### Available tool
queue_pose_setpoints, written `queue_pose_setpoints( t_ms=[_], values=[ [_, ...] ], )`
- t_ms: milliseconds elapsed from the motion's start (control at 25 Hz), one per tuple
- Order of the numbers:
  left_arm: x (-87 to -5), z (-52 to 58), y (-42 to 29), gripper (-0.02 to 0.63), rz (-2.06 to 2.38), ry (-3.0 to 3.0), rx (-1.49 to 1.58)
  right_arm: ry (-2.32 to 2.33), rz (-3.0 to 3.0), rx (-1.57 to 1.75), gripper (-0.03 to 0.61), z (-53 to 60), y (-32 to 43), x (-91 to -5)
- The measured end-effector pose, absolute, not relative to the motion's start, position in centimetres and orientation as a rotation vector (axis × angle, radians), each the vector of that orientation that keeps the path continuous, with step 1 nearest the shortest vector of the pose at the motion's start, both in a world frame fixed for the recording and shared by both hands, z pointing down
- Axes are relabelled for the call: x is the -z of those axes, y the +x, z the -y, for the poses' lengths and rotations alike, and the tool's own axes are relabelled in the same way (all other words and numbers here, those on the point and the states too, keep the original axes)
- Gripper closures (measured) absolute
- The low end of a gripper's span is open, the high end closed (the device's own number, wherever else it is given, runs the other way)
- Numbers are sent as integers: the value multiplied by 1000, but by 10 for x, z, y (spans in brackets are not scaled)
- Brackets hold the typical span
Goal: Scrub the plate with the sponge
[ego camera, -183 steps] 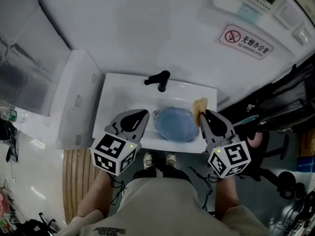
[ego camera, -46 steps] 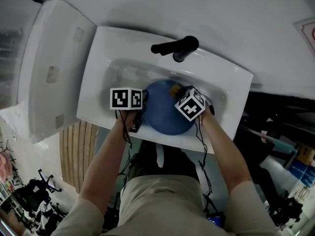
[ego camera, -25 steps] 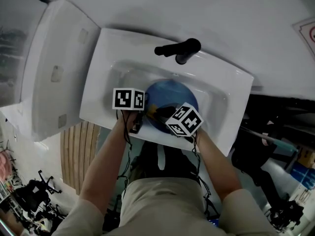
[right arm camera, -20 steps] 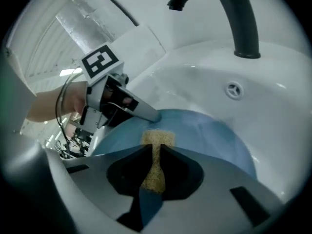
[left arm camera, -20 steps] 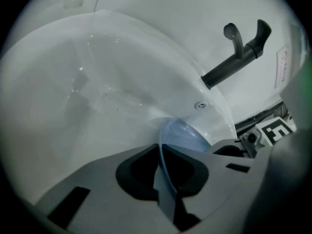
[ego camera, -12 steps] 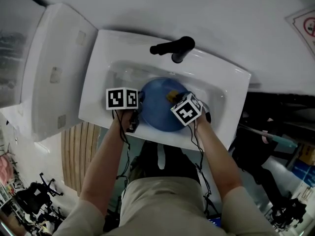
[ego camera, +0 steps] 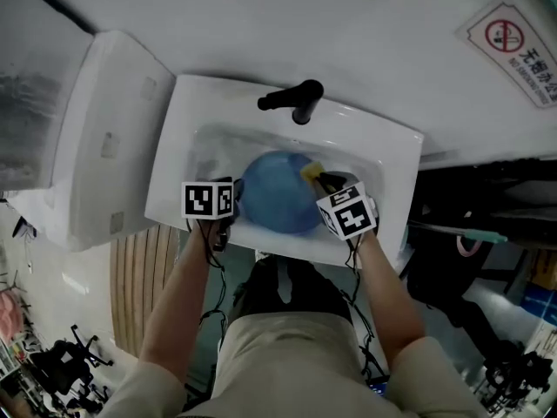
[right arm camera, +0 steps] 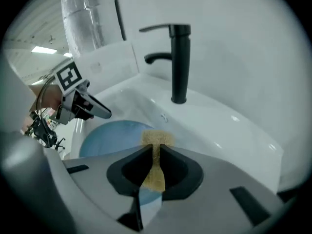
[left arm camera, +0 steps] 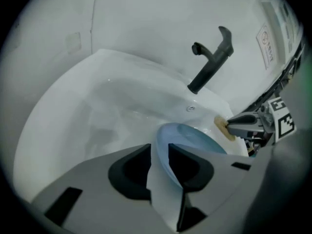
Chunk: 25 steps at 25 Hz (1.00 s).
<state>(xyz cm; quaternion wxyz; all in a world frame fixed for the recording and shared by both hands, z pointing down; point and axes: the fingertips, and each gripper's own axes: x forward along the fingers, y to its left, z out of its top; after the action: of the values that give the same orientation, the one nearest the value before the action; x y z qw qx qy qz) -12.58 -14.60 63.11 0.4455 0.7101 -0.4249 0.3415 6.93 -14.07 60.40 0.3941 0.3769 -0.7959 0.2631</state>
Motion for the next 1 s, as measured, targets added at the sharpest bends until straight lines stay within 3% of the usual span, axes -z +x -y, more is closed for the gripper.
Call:
queue_pose_setpoints(
  t_ms=[360, 760, 1000],
  values=[
    [-523, 147, -122, 554, 1123, 2025, -755, 1129, 2265, -601, 522, 146, 68, -474],
    [-350, 158, -99, 603, 1214, 2406, -486, 1228, 2447, -363, 520, 133, 53, -338],
    [-261, 138, -99, 606, 1299, 2564, -335, 1315, 2594, -254, 520, 110, 51, -254]
  ],
)
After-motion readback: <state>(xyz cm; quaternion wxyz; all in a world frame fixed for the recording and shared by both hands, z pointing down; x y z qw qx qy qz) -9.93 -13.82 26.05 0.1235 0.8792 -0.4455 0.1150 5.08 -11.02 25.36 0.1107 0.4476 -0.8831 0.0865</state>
